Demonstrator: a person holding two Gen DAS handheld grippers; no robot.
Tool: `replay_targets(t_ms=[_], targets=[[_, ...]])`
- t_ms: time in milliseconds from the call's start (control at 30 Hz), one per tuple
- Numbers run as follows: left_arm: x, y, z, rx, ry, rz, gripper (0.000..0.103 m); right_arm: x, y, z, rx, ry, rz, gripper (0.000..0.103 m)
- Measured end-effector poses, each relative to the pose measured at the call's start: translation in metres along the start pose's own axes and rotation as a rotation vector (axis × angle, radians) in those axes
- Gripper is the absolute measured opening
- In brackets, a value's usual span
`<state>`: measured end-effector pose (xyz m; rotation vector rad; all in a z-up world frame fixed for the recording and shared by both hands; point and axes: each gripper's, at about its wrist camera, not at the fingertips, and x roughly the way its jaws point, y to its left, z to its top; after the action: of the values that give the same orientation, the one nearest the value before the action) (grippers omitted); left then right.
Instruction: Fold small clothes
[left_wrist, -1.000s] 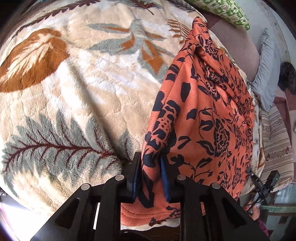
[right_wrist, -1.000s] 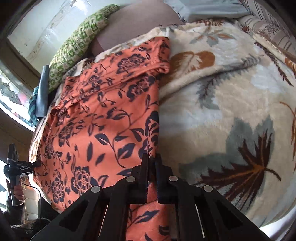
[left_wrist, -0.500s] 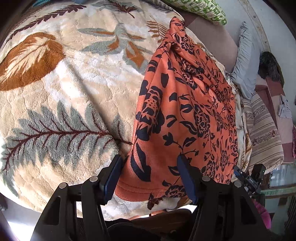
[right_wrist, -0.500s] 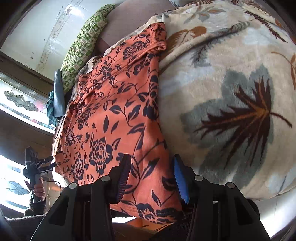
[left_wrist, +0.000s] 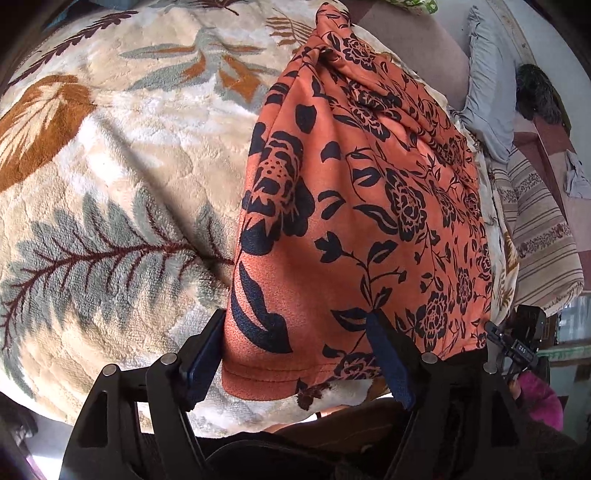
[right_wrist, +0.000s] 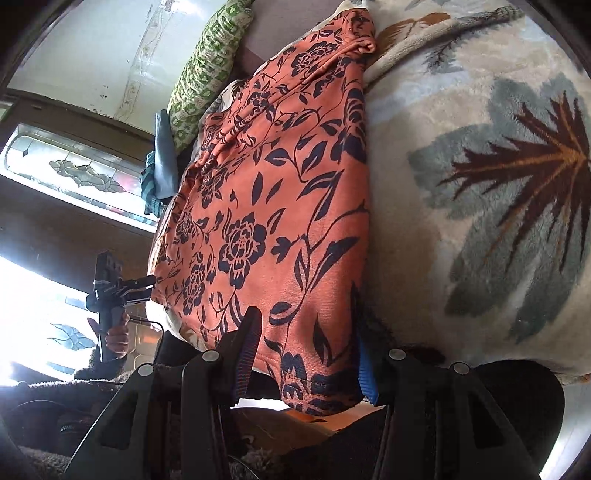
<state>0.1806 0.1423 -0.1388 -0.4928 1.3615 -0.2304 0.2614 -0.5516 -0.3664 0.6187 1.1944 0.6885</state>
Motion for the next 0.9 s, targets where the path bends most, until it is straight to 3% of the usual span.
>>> replay_targets(t_ms=[100, 200, 267, 500, 567, 633, 700, 800, 900], targets=[[0.005, -0.004, 0.004, -0.009, 0.006, -0.002, 0.078, 0.001, 0.005, 0.003, -0.019, -0.048, -0.011, 0.042], [0.006, -0.008, 0.002, 0.001, 0.010, -0.003, 0.078, 0.002, 0.004, 0.004, -0.016, -0.039, -0.013, 0.032], [0.005, -0.010, 0.002, -0.001, 0.017, -0.036, 0.078, 0.002, 0.004, 0.003, -0.018, -0.025, 0.021, 0.031], [0.015, -0.012, 0.007, -0.023, 0.041, -0.016, 0.077, 0.014, 0.002, 0.007, 0.001, 0.012, -0.011, 0.032], [0.014, -0.016, 0.006, -0.022, 0.035, 0.025, 0.067, 0.014, 0.007, 0.006, -0.018, 0.009, -0.062, 0.023], [0.012, -0.019, 0.002, -0.008, 0.046, 0.062, 0.037, 0.014, 0.012, 0.005, -0.030, 0.004, -0.092, 0.016], [0.008, -0.020, -0.003, -0.017, 0.074, -0.014, 0.015, 0.012, 0.013, 0.004, -0.012, -0.001, -0.058, 0.011], [-0.001, -0.029, -0.006, 0.006, 0.054, -0.009, 0.015, 0.010, 0.011, 0.006, 0.040, -0.012, 0.037, 0.011], [-0.013, -0.036, -0.005, -0.004, 0.020, -0.103, 0.014, 0.005, 0.006, 0.011, 0.107, -0.032, 0.132, 0.011]])
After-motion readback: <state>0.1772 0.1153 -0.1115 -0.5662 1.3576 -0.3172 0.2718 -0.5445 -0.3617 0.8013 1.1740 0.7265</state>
